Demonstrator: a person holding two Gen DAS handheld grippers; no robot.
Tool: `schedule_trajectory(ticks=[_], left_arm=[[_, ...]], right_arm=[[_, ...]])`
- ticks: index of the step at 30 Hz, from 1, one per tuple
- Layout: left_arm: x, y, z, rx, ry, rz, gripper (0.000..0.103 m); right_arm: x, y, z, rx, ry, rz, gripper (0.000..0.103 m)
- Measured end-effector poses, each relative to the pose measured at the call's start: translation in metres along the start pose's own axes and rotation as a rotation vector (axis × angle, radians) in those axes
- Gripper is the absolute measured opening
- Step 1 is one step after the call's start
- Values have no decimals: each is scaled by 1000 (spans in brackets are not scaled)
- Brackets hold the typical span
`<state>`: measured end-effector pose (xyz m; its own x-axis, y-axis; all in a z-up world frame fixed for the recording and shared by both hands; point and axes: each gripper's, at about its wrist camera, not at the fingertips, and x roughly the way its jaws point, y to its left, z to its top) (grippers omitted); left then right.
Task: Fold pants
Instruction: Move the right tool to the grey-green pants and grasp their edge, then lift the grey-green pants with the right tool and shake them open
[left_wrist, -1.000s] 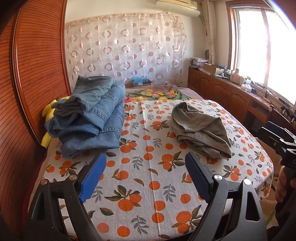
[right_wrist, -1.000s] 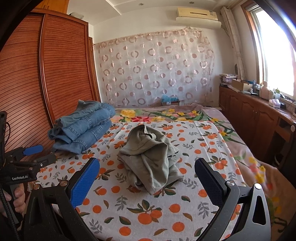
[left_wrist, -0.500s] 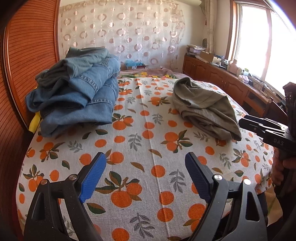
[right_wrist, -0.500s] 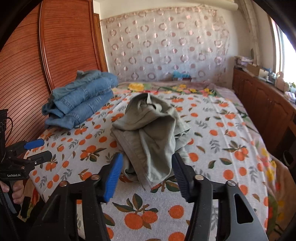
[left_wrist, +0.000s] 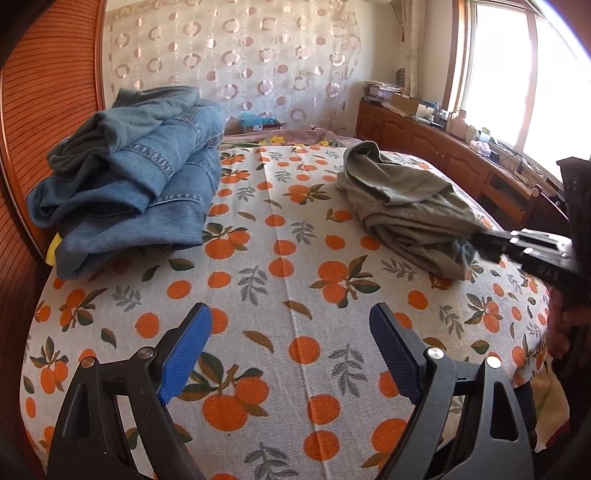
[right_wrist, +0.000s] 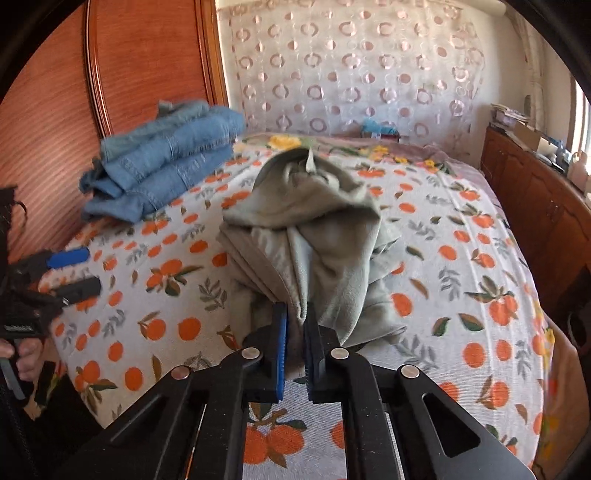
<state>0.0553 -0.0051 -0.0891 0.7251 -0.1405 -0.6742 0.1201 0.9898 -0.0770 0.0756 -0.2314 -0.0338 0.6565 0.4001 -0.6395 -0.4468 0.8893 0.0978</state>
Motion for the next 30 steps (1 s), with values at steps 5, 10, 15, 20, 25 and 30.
schedule_trajectory(ticks=[5, 10, 15, 20, 25, 30], left_arm=[[-2, -8, 6, 23, -14, -14, 88], [-1, -14, 10, 34, -17, -24, 88], [5, -23, 16, 56, -11, -44, 88], [16, -46, 32, 103, -6, -83, 88], [23, -74, 45, 155, -11, -115, 88], [27, -90, 52, 176, -5, -138, 88]], right_arm=[[-57, -23, -3, 61, -113, -38, 6], [-103, -59, -24, 130, -159, -169, 6], [-115, -82, -56, 199, -114, -244, 6], [-130, -87, -66, 247, -130, -250, 6], [-142, -74, -41, 210, -213, -227, 6], [-156, -57, -24, 151, -267, -242, 6]])
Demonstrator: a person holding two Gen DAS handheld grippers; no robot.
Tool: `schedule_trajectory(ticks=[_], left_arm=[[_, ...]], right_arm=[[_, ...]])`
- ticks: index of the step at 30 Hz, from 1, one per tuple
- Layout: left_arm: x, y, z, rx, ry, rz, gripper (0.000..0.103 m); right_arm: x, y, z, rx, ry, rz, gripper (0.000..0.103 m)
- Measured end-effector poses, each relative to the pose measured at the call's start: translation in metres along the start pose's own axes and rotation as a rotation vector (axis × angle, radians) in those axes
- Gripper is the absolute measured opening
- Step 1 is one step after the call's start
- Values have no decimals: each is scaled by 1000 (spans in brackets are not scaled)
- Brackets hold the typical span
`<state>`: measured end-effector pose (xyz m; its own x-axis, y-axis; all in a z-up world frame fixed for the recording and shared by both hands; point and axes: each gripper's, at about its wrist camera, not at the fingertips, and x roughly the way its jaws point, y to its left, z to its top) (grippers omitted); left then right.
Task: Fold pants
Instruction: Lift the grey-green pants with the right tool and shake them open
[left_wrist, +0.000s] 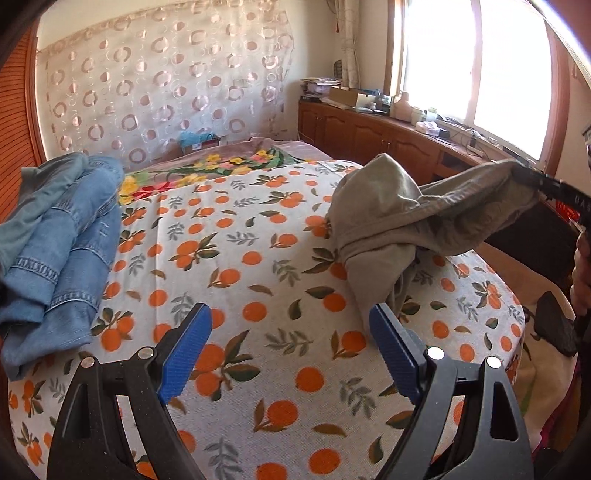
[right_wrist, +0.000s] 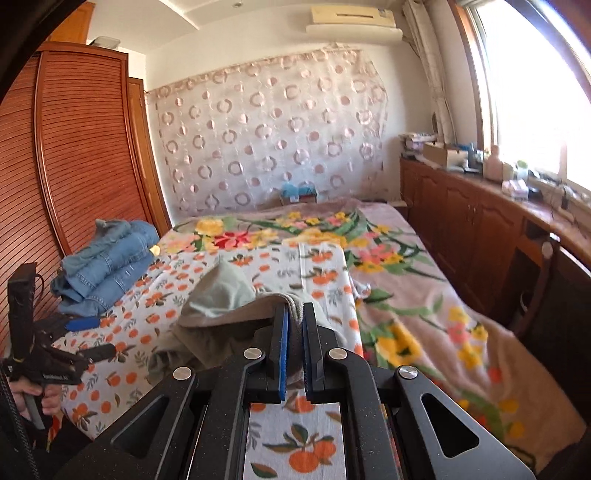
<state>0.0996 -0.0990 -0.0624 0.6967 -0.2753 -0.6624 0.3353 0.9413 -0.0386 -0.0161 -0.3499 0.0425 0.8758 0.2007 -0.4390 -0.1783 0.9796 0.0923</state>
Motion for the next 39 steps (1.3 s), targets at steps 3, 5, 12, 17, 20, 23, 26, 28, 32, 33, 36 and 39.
schedule_trajectory(ticks=[3, 5, 12, 17, 20, 23, 26, 28, 32, 33, 36, 39], left_arm=[[3, -2, 0, 5, 8, -2, 88], [5, -2, -1, 5, 12, -2, 88], [8, 5, -6, -14, 23, 13, 88], [6, 4, -7, -10, 22, 11, 88], [5, -3, -5, 8, 20, 3, 88], [7, -14, 1, 31, 22, -12, 88], [10, -29, 8, 59, 26, -40, 88], [12, -43, 13, 88, 26, -60, 88], [24, -78, 24, 157, 40, -126, 87], [29, -89, 27, 176, 49, -149, 87], [41, -112, 31, 217, 70, -183, 86], [50, -131, 33, 247, 95, -235, 79]], right_arm=[[-1, 7, 1, -9, -12, 1, 6], [3, 8, -6, -9, -12, 2, 6], [41, -2, -26, 7, 97, 37, 7], [48, -3, -56, -6, 201, 52, 30], [37, -8, -66, 14, 219, 69, 50], [20, -21, -74, 44, 213, 57, 53], [0, -34, -74, 67, 198, 19, 56], [-8, -44, -78, 71, 196, -30, 57], [-15, -56, -88, 102, 203, -84, 57], [-16, -59, -90, 111, 206, -86, 57], [-18, -58, -96, 123, 206, -89, 57], [-19, -57, -98, 127, 209, -89, 57]])
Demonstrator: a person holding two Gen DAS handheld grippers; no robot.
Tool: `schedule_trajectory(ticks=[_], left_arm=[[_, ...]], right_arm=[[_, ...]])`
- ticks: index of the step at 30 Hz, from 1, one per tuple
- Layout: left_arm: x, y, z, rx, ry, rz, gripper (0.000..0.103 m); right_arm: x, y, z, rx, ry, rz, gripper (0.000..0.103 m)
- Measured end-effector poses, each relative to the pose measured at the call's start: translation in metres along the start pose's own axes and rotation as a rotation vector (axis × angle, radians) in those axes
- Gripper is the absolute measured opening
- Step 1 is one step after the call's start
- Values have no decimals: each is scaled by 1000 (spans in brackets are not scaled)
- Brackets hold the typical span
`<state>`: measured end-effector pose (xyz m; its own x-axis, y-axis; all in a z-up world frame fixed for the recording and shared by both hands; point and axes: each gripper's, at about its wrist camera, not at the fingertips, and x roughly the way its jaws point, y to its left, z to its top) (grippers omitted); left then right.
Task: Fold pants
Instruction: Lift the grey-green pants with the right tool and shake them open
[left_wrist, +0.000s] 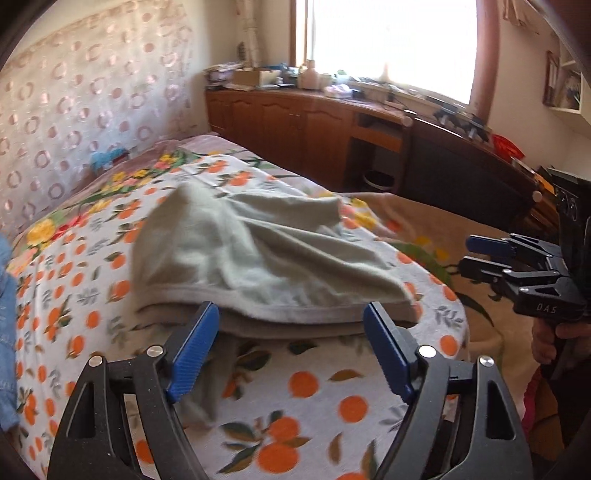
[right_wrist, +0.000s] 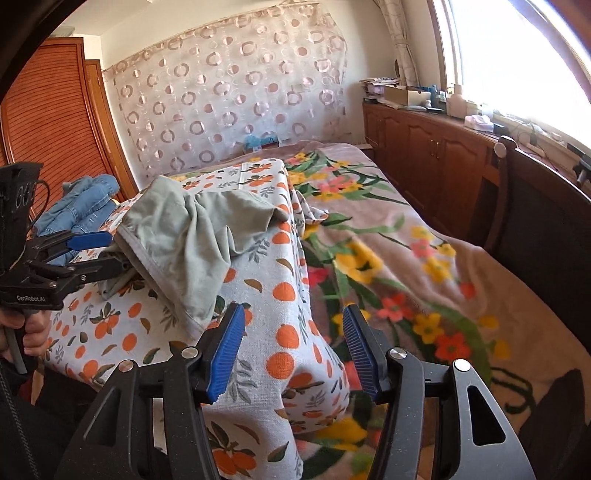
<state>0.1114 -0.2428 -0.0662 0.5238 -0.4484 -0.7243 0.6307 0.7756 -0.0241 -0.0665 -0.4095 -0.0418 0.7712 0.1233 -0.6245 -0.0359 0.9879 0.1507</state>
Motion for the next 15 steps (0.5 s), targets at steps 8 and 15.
schedule_trajectory(ticks=[8, 15], left_arm=[[24, -37, 9, 60, 60, -138, 65], [46, -52, 3, 82, 124, -192, 57]], right_arm=[[-2, -3, 1, 4, -4, -5, 57], [-3, -6, 3, 14, -8, -15, 57]])
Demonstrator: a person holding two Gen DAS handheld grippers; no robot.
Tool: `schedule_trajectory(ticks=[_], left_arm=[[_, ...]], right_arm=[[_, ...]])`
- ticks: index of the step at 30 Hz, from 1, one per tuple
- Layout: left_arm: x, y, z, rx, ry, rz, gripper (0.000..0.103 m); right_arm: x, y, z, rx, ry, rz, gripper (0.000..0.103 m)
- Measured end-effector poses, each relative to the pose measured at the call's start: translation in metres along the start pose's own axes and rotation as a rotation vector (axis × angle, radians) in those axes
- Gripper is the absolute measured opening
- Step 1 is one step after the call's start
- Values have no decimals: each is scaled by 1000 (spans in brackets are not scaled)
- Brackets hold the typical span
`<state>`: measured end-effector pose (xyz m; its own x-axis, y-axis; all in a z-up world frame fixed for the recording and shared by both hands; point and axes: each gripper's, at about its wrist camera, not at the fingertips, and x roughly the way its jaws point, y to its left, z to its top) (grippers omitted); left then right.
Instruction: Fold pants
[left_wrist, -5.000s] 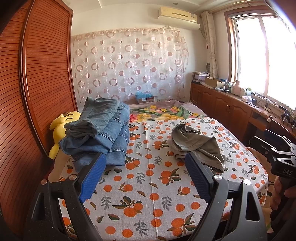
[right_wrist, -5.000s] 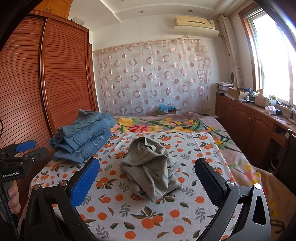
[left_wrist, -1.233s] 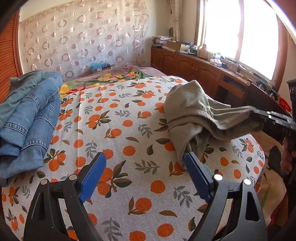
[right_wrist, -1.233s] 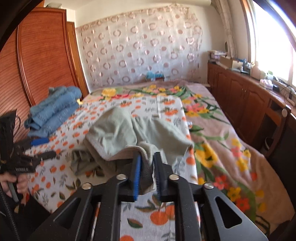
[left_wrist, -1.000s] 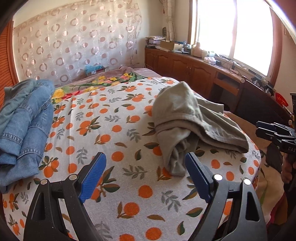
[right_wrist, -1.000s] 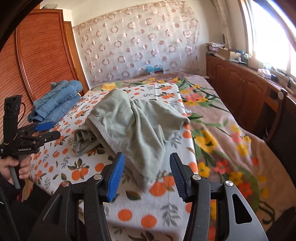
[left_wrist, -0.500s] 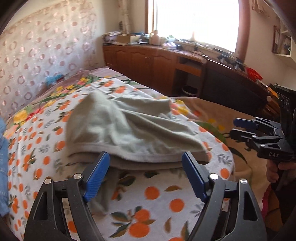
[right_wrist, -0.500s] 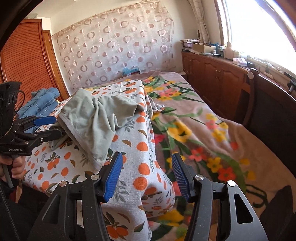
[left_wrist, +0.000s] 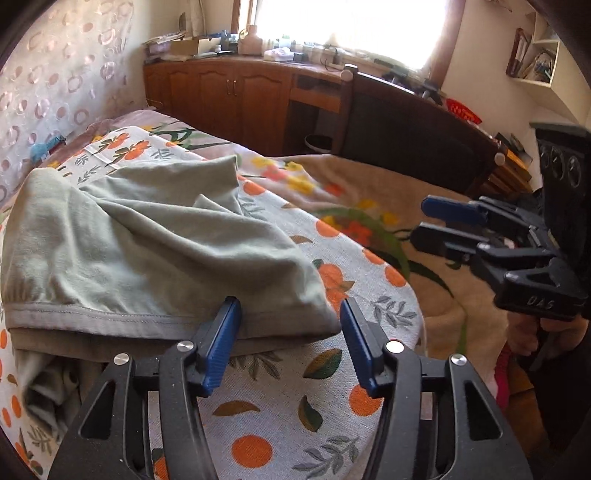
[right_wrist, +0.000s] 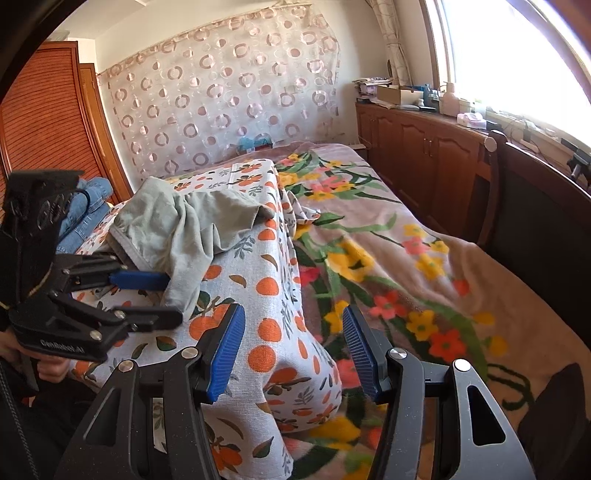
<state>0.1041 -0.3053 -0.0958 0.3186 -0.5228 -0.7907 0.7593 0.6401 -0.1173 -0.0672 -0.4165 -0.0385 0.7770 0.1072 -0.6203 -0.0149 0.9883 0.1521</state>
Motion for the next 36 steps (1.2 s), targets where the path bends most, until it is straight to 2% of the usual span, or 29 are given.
schedule_trajectory(ticks=[2, 4, 5, 6, 9, 15, 20, 26, 31, 36], left_arm=[[1, -2, 0, 20, -2, 14, 54], [1, -1, 1, 23, -1, 22, 33], [1, 1, 1, 18, -1, 23, 29], [0, 5, 1, 6, -2, 10, 18], [-11, 16, 2, -20, -24, 25, 6], [-59, 58, 10, -103, -136, 80, 6], [-115, 106, 10, -186, -238, 157, 6], [-166, 158, -2, -266, -319, 272, 5], [-188, 190, -17, -311, -346, 359, 5], [-188, 211, -38, -351, -331, 396, 5]], right_arm=[[1, 1, 0, -2, 0, -1, 57], [3, 3, 0, -2, 2, 2, 57], [4, 3, -1, -3, 4, 3, 57], [5, 4, -1, -3, 5, 5, 57], [9, 9, 0, -9, 11, 16, 57], [20, 27, 7, -44, 15, 45, 57], [34, 50, 16, -75, 9, 86, 57], [58, 85, 29, -134, 8, 156, 57], [80, 116, 37, -173, 24, 232, 57], [101, 143, 37, -232, 53, 305, 57]])
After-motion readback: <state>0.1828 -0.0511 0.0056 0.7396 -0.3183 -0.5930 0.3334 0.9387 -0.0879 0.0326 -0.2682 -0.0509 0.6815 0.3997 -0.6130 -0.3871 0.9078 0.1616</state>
